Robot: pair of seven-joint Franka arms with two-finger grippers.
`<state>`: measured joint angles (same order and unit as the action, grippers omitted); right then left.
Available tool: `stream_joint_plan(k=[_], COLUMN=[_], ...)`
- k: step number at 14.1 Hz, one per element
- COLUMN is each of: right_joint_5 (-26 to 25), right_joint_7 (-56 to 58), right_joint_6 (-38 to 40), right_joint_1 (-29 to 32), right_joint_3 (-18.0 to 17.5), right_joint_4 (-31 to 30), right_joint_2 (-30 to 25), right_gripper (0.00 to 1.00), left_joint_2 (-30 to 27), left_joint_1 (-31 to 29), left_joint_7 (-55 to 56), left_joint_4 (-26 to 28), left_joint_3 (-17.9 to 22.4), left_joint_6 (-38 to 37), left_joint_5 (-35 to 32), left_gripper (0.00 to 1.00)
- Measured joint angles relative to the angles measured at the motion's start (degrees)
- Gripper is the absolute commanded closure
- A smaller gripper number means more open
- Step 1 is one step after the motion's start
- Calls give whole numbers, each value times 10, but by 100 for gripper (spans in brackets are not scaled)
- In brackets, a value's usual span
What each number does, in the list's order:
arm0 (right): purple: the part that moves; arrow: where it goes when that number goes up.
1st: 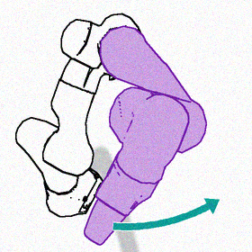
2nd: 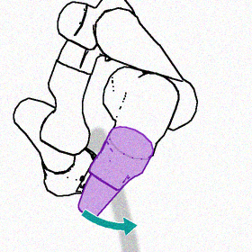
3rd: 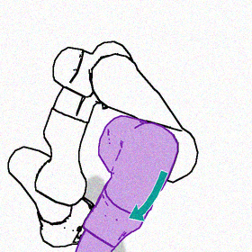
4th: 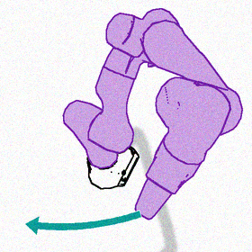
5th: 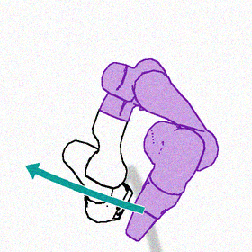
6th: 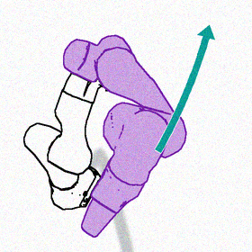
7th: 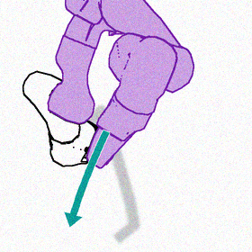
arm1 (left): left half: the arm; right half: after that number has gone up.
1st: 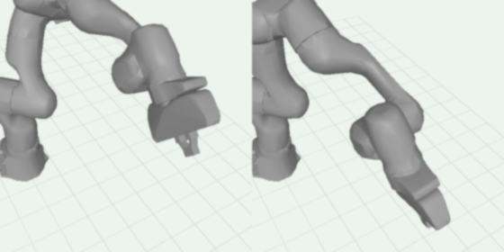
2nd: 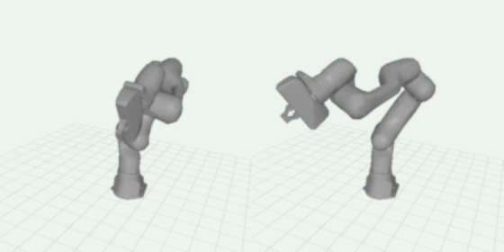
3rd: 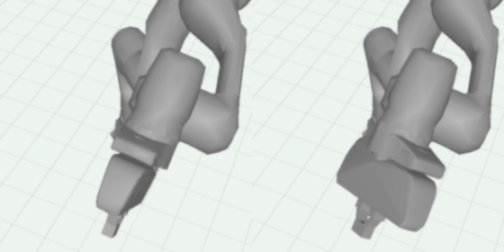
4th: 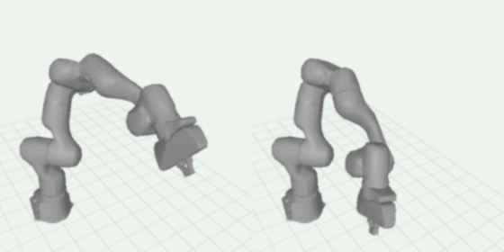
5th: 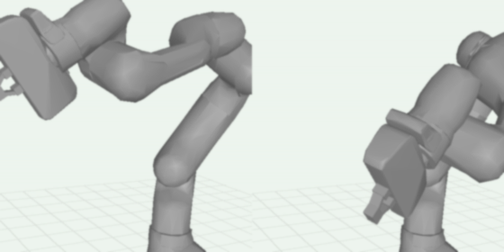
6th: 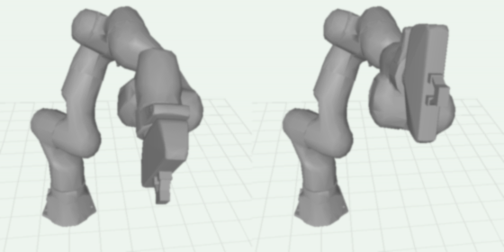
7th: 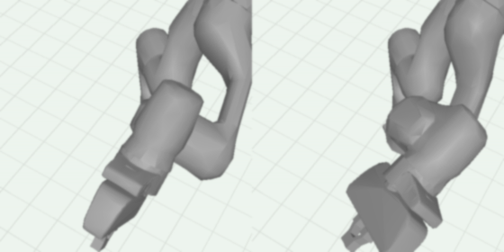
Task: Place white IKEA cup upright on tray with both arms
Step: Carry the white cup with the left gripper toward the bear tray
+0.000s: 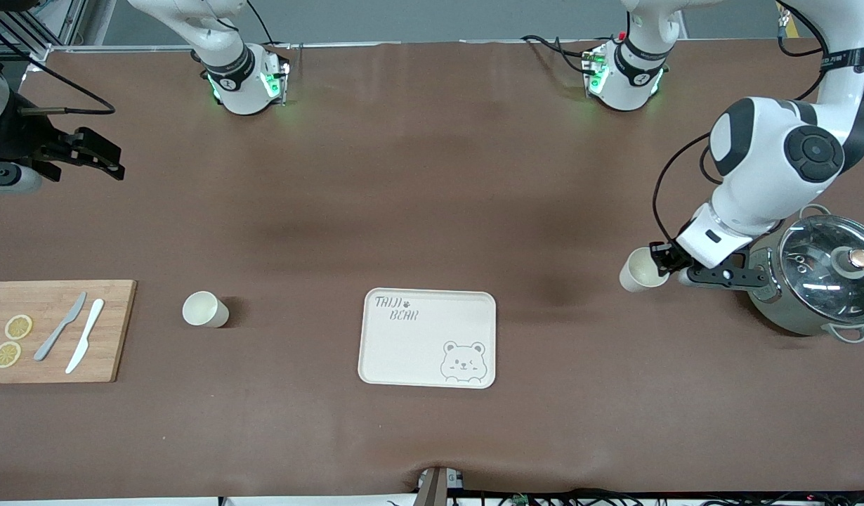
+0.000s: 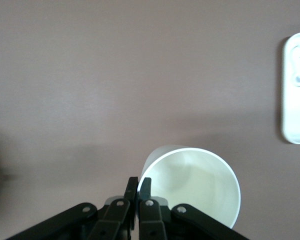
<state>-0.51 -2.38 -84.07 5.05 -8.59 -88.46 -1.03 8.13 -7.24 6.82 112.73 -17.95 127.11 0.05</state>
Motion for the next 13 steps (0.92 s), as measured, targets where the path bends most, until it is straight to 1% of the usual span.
stream_joint_plan(k=[3,6,8,11,13], right_joint_5=[0,0,0,0,0], right_joint_7=[0,0,0,0,0], right_joint_6=[0,0,0,0,0], right_joint_1=[0,0,0,0,0], right_joint_3=[0,0,0,0,0], right_joint_4=[0,0,0,0,0], right_joint_2=[0,0,0,0,0], right_gripper=[0,0,0,0,0], left_joint_2=[3,26,51,103,146], left_joint_1=[9,52,79,119,140], left_joint_7=[45,107,141,183,198], left_joint_4=[-37,-95,-129,-178,-229], left_joint_3=[-26,-29,-29,-29,-29], left_joint_6=[-41,-90,-105,-107,-132], left_joint_5=[0,0,0,-8,-23], left_gripper=[100,100,100,100,100])
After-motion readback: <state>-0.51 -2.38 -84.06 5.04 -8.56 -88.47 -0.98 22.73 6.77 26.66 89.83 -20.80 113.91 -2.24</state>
